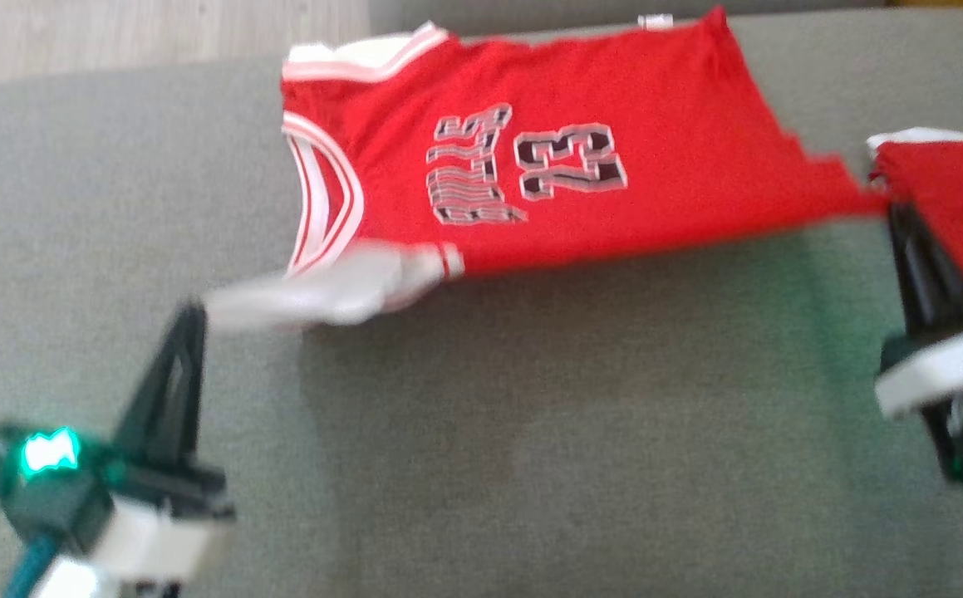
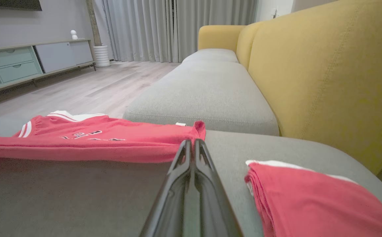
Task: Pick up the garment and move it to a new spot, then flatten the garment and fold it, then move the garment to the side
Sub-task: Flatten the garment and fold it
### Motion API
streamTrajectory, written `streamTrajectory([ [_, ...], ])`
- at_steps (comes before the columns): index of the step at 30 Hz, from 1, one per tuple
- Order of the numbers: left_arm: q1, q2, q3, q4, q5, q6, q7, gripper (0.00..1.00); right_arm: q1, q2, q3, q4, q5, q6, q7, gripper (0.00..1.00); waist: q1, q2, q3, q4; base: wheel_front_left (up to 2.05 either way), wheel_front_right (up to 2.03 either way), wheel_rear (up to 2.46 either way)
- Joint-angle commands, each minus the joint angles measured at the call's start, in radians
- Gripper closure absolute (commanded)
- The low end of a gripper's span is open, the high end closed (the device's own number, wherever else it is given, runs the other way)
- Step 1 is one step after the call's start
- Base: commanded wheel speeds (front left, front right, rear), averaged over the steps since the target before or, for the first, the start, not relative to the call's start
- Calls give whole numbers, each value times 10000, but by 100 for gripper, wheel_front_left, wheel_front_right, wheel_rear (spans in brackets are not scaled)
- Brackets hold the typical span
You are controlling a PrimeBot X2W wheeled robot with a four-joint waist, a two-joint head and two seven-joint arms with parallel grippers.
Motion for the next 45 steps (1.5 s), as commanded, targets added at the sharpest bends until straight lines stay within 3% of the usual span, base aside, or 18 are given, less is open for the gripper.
streamTrajectory([
  [1, 256, 74, 463, -489, 125, 193, -20, 100, 572, -163, -84, -463, -20, -9, -62, 100, 4, -1, -434, -70, 0, 0, 0],
  [10, 2579, -444, 404, -970, -74, 434, -20, 100, 2615, -167, -456, -1173, 154, -9, -62, 100, 4, -1, -1018, -198, 0, 0, 0],
  [14, 2643, -384, 142, -1085, -174, 314, 328, 100, 3004, -128, -723, -1270, 181, -9, -51, 100, 4, -1, -976, -106, 0, 0, 0],
  [21, 448, -414, -256, -364, -102, 127, 674, 100, 2388, 50, -762, -806, 311, -9, 184, 100, 4, -1, -393, 28, 0, 0, 0],
  [33, -4012, -358, -1049, 2344, 691, -90, 202, 100, -646, 232, -270, 773, 227, -9, 420, 100, 4, -1, 1261, 76, 0, 0, 0],
  [40, -5777, -308, -1539, 3695, 1161, -147, 1, 100, -1838, 313, 258, 1726, 336, -9, 298, 100, 4, -1, 1813, 122, 0, 0, 0],
  [41, -5922, -307, -1583, 3863, 1283, -113, -7, 100, -1941, 323, 317, 1841, 350, -9, 263, 76, 4, -1, 1839, 129, 0, 0, 0],
  [42, -6035, -348, -1578, 3965, 1353, -38, -11, 100, -2030, 339, 350, 1952, 358, -9, 225, 16, 4, -1, 1854, 131, 0, 0, 0],
  [43, -6093, -412, -1550, 4033, 1363, 20, -13, 94, -2104, 365, 379, 2045, 359, -9, 182, 0, 4, -1, 1855, 128, 0, 0, 0],
  [44, -6088, -479, -1517, 4078, 1359, 84, -15, 24, -2152, 403, 403, 2129, 360, -9, 139, 0, 4, -1, 1830, 123, 0, 0, 0],
  [45, -6026, -542, -1465, 4095, 1344, 166, -16, 0, -2169, 444, 406, 2197, 350, -9, 94, 0, 4, -1, 1774, 114, 0, 0, 0],
])
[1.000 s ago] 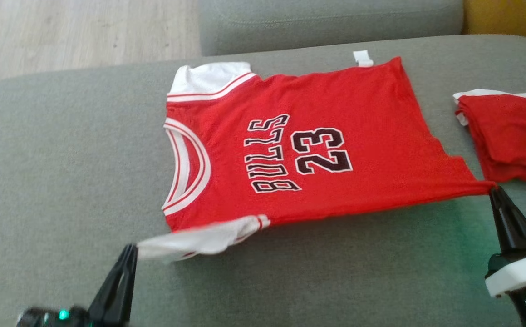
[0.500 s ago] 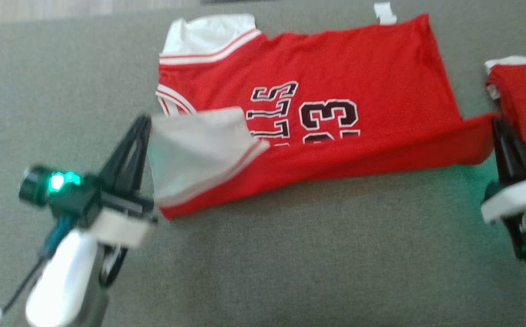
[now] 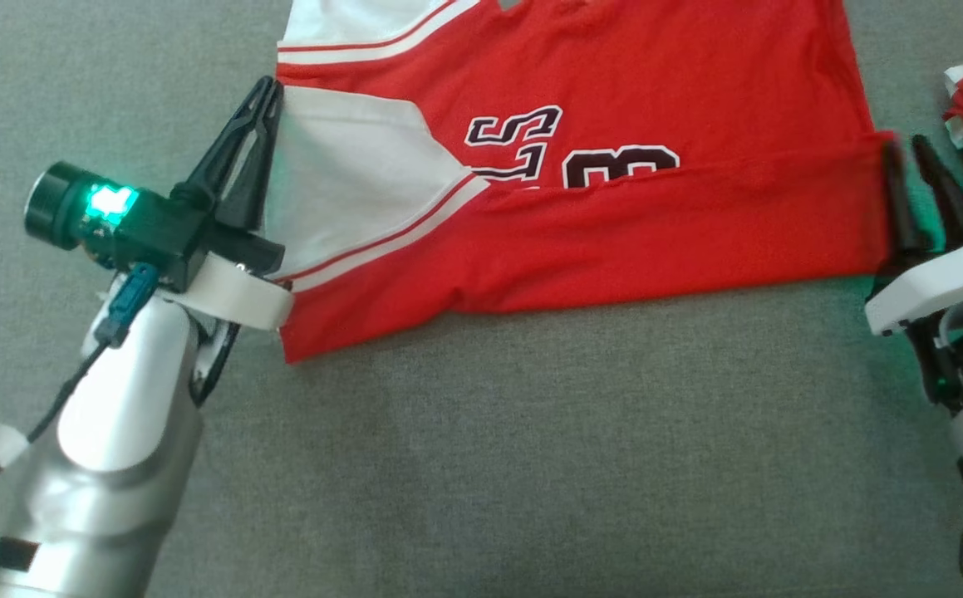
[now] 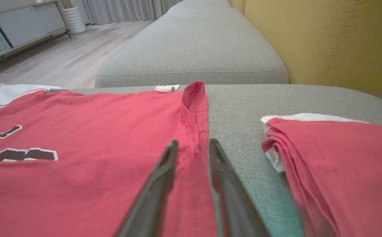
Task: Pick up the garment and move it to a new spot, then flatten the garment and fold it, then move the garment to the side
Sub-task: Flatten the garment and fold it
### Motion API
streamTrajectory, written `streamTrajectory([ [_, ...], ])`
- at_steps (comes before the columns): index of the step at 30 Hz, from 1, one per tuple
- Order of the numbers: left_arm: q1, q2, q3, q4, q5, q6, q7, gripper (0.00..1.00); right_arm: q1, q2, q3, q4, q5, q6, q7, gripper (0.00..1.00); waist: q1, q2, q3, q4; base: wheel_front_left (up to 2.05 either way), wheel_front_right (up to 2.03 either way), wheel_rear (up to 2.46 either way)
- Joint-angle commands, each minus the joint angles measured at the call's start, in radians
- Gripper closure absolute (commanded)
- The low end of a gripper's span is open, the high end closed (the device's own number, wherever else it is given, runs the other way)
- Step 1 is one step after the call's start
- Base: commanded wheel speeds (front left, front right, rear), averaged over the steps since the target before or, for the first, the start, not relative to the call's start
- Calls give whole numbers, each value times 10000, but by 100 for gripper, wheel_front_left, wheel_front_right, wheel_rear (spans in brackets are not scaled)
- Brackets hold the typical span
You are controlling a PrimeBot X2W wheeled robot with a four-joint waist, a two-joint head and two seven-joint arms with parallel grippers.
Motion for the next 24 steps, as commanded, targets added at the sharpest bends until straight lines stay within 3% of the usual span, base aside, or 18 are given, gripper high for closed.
streamTrajectory([
  [1, -75, 82, 484, -268, -49, 264, -89, 0, -22, 14, 154, -111, 68, -9, -200, 0, -3, 0, -155, -27, 0, 0, 0],
  [14, 4065, -1273, 1501, -384, -1940, 1067, 1, 0, 1195, 500, -420, -646, -116, -9, -314, 0, -3, 0, -983, -291, 0, 0, 0],
  [22, 4197, -1325, 1506, 424, -2423, 1089, 1101, 0, 1535, 646, -605, -799, -269, -9, -316, 0, -3, 0, -1028, -388, 0, 0, 0],
  [24, 4124, -1299, 1423, 639, -2423, 1101, 1446, 67, 1526, 667, -524, -638, -249, -9, -316, 0, -3, 0, -1043, -404, 0, 0, 0],
])
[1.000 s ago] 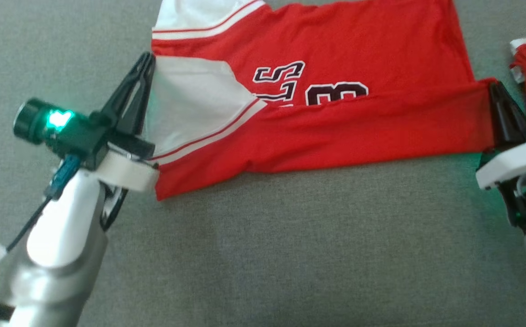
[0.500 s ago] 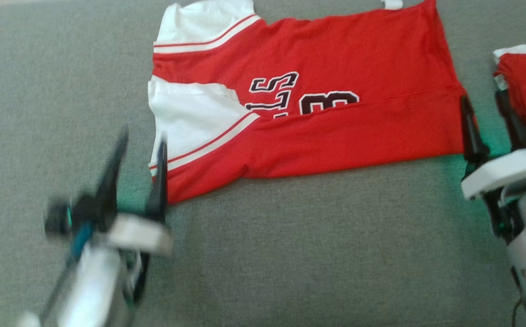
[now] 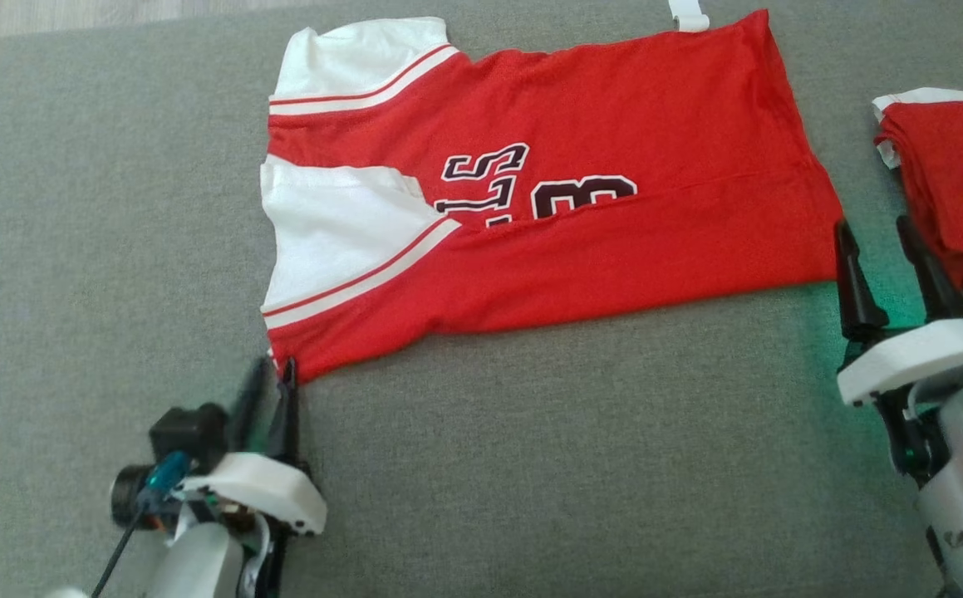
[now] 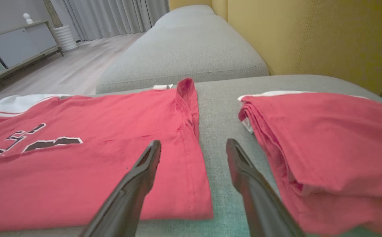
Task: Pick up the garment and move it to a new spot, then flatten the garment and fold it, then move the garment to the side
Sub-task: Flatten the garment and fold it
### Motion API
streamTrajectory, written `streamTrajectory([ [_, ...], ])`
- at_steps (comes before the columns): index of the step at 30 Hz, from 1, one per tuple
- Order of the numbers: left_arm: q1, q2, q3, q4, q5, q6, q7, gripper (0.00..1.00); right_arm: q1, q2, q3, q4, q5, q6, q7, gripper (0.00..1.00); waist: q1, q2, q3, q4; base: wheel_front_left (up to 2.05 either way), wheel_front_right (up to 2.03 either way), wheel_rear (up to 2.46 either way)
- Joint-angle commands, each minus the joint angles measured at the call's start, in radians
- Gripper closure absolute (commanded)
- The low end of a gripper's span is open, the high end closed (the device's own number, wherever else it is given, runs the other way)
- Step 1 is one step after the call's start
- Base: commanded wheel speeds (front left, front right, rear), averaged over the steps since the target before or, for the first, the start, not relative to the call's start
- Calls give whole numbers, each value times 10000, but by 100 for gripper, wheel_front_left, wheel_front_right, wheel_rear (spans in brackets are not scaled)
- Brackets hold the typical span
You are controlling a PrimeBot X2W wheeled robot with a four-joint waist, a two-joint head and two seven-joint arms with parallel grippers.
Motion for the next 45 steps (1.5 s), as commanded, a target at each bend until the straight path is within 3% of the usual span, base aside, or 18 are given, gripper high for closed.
streamTrajectory([
  [1, -228, 193, 129, -52, 27, 11, 238, 100, 37, -68, 199, -88, -30, -9, -135, 0, 1, 0, -18, -5, 0, 0, 0],
  [13, -139, 381, -108, -676, 231, 195, 171, 100, -700, 207, 200, 1916, 59, -9, 793, 0, 1, 0, -172, 236, 0, 0, 0],
  [14, -126, 402, -109, -726, 230, 210, 177, 100, -777, 231, 225, 2010, 53, -9, 832, 25, 1, 0, -171, 242, 0, 0, 0],
  [15, -111, 419, -116, -773, 231, 224, 187, 100, -836, 250, 289, 2105, 64, -9, 923, 70, 1, 0, -174, 252, 0, 0, 0],
  [16, -95, 435, -125, -812, 233, 238, 199, 100, -884, 266, 360, 2197, 115, -9, 1047, 100, 1, 0, -182, 263, 0, 0, 0],
  [24, 274, 469, -124, -1189, 110, 352, 255, 100, -653, 63, 723, 2345, 587, -9, 1309, 100, 1, 0, -547, 310, 0, 0, 0],
  [33, 1964, 712, -219, -2524, -8, 626, 610, 100, 883, -765, 1001, 1431, 1192, -9, 1359, 100, 1, 0, -1302, 225, 0, 0, 0],
  [39, 3115, 791, -394, -3303, -92, 752, 826, 100, 2271, -1121, 632, 421, 1387, -9, 1566, 100, 1, 0, -1602, 176, 0, 0, 0],
  [44, 3707, 838, -477, -3608, -221, 816, 1053, 100, 3094, -1030, 99, -341, 1295, -9, 1833, 100, 1, 0, -1760, 71, 0, 0, 0],
  [45, 3755, 846, -496, -3636, -229, 832, 1102, 100, 3200, -984, 0, -486, 1249, -9, 1847, 94, 1, 0, -1778, 59, 0, 0, 0],
])
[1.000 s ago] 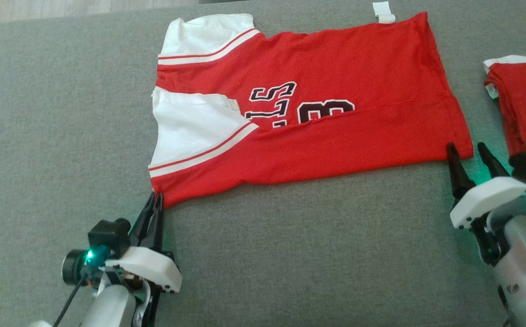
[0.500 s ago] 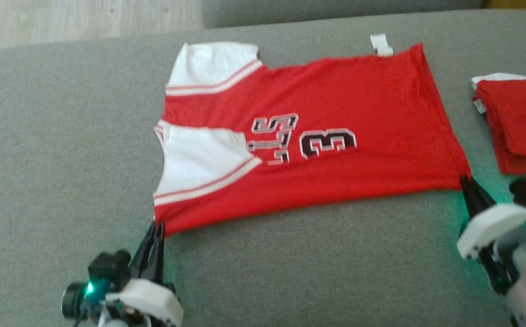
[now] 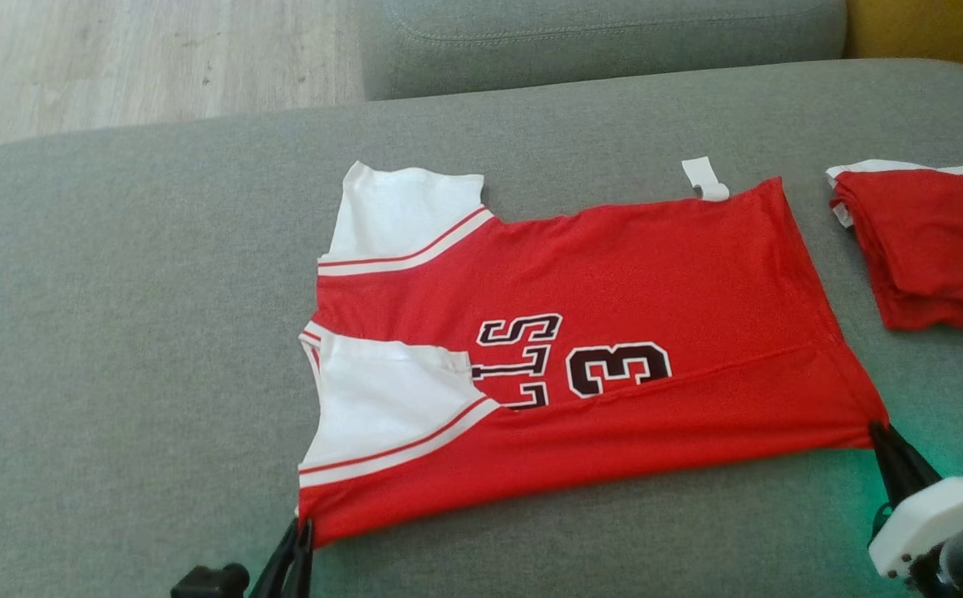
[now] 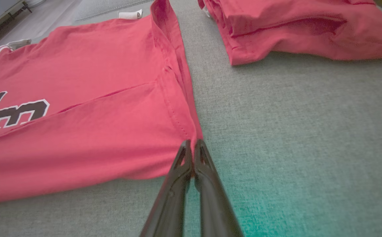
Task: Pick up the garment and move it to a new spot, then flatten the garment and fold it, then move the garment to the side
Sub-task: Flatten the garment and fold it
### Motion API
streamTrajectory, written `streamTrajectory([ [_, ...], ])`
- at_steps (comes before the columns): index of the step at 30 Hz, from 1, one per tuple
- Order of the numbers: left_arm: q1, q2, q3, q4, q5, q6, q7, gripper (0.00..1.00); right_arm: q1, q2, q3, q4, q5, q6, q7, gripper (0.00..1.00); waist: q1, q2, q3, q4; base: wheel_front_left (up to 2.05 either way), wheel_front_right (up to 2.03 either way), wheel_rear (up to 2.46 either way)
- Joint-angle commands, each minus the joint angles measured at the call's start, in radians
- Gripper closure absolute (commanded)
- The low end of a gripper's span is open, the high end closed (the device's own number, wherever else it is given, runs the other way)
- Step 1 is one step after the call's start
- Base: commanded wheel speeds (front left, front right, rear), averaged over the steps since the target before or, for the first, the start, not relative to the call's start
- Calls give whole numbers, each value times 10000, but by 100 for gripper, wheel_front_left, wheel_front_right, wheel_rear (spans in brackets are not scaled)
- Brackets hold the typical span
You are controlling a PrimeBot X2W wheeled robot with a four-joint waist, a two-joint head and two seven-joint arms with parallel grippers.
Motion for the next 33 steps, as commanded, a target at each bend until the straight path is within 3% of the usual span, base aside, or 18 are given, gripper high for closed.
streamTrajectory([
  [1, -159, 175, 295, -327, -67, 114, 87, 100, 109, -278, -103, -395, -124, -9, 15, 67, 2, -1, -37, -23, 0, 0, 0],
  [2, -158, 184, 241, -336, -71, 89, 169, 100, 191, -240, -203, -506, -198, -9, 31, 0, 2, -1, -56, -31, 0, 0, 0],
  [3, -185, 189, 207, -352, -58, 91, 220, 100, 244, -194, -338, -622, -289, -9, -20, 0, 2, -1, -71, -37, 0, 0, 0],
  [4, -229, 193, 170, -371, -35, 93, 263, 76, 287, -139, -498, -723, -387, -9, -74, 0, 2, -1, -81, -38, 0, 0, 0],
  [5, -289, 207, 121, -387, -2, 86, 322, 11, 330, -91, -608, -837, -490, -9, -91, 0, 2, -1, -87, -35, 0, 0, 0],
  [6, -374, 228, 77, -421, 41, 68, 354, 0, 364, -60, -692, -976, -602, -9, -117, 0, 2, -1, -86, -31, 0, 0, 0],
  [14, -2255, 823, 93, -1059, 329, -333, 1052, 0, 358, 187, -1195, -2175, -1285, -9, -81, 0, 2, -1, 391, -27, 0, 0, 0],
  [21, -6325, 1603, 298, -854, 125, -1412, 2600, 0, -102, 250, -1195, -3142, -1534, -9, 258, 0, 2, -1, 1645, -225, 0, 0, 0],
  [22, -6325, 1603, 298, -854, 125, -1412, 2600, 0, -102, 250, -1195, -3142, -1534, -9, 258, 0, 2, -1, 1645, -225, 0, 0, 0],
  [26, -8782, 1814, 41, 25, -381, -1820, 3233, 0, -547, 207, -1070, -3536, -1591, -9, 368, 0, 2, -1, 2476, -540, 0, 0, 0],
  [33, -11719, 2261, -762, 2432, -1746, -1930, 5210, 0, -1293, 173, -824, -3932, -1701, -9, 382, 0, 2, -1, 3679, -1211, 0, 0, 0],
])
